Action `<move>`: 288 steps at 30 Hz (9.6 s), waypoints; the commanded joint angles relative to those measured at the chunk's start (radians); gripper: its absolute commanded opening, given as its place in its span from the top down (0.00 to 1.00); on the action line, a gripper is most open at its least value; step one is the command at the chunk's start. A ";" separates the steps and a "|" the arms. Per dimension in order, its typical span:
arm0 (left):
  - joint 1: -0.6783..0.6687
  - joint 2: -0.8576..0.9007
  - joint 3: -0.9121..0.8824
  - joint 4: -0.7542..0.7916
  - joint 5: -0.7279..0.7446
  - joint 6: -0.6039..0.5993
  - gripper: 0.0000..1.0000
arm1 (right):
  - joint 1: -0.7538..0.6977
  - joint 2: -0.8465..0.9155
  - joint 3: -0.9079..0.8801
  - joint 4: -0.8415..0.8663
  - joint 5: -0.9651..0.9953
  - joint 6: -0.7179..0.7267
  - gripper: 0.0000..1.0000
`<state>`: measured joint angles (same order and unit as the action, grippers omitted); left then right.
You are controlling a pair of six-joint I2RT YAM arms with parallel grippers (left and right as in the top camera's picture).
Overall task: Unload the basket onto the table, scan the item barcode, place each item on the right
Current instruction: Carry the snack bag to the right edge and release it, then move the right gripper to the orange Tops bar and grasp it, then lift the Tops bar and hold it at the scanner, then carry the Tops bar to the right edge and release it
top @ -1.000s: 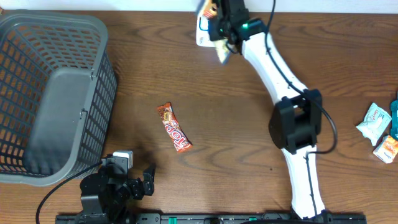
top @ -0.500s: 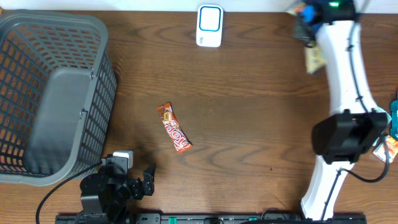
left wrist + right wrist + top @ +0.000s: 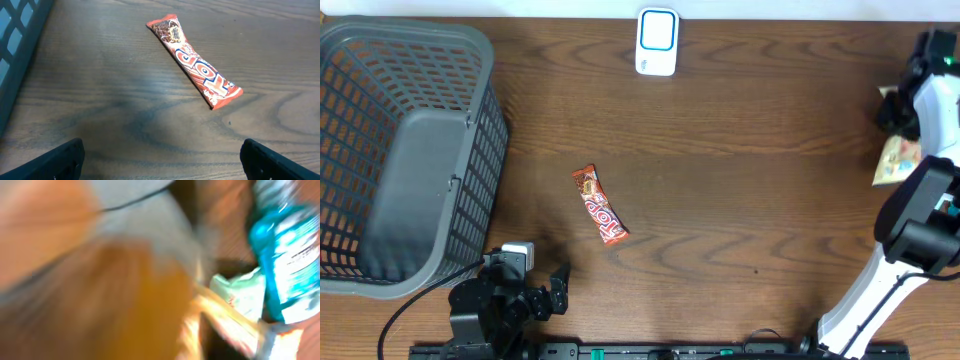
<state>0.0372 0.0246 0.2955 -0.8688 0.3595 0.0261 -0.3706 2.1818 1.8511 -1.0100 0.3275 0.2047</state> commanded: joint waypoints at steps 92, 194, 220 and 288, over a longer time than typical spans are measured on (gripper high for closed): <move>-0.003 -0.001 0.001 -0.003 -0.010 0.006 0.01 | 0.737 -0.076 -0.146 -0.190 -1.889 -0.359 0.98; -0.003 -0.001 0.001 -0.003 -0.010 0.006 0.01 | 0.720 0.369 0.423 0.986 -0.495 -0.208 0.99; -0.003 -0.001 0.001 -0.003 -0.010 0.006 0.01 | 0.582 0.171 0.529 0.020 -0.177 -0.164 0.99; -0.003 -0.001 0.001 -0.003 -0.010 0.006 0.01 | 0.145 -1.344 0.114 -0.458 -0.445 -0.018 0.01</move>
<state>0.0372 0.0246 0.2955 -0.8688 0.3595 0.0261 -0.2489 0.9272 2.0590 -1.5059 -0.1238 0.1764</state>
